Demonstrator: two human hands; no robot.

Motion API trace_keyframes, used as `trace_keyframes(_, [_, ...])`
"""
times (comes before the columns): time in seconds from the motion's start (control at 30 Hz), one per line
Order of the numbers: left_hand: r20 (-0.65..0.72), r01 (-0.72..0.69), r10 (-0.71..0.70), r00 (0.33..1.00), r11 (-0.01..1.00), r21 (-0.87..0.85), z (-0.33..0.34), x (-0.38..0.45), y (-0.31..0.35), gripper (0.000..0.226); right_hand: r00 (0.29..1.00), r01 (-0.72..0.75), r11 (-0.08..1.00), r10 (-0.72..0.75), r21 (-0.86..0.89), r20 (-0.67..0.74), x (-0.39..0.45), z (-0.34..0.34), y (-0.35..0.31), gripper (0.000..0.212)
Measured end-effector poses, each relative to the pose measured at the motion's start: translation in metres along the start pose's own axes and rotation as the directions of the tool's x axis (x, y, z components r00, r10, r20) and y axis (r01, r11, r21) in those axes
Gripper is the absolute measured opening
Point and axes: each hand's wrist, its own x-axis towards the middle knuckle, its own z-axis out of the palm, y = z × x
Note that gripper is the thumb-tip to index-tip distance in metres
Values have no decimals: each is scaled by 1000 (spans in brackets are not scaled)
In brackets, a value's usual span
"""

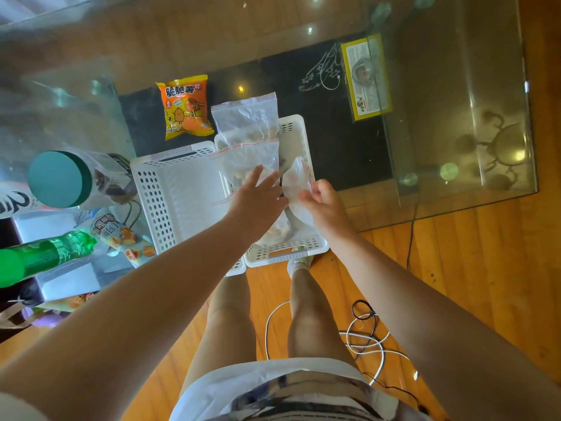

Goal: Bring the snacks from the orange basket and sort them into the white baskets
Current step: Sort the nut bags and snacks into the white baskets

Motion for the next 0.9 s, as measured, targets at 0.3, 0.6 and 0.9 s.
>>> trace_keyframes(0.3, [-41, 47, -51, 998, 996, -73, 0, 3, 6, 51, 988, 0, 1000, 0, -2, -157, 9, -12, 8, 18])
trace_keyframes(0.6, [-259, 28, -114, 959, 949, -313, 5, -6, 5, 42, 871, 138, 882, -324, -450, -369, -2, -21, 0, 41])
trace_keyframes(0.9, [-99, 289, -479, 872, 667, -686, 32, -51, 10, 67, 917, 307, 229, -331, -924, 222, -1, -9, 19, 69])
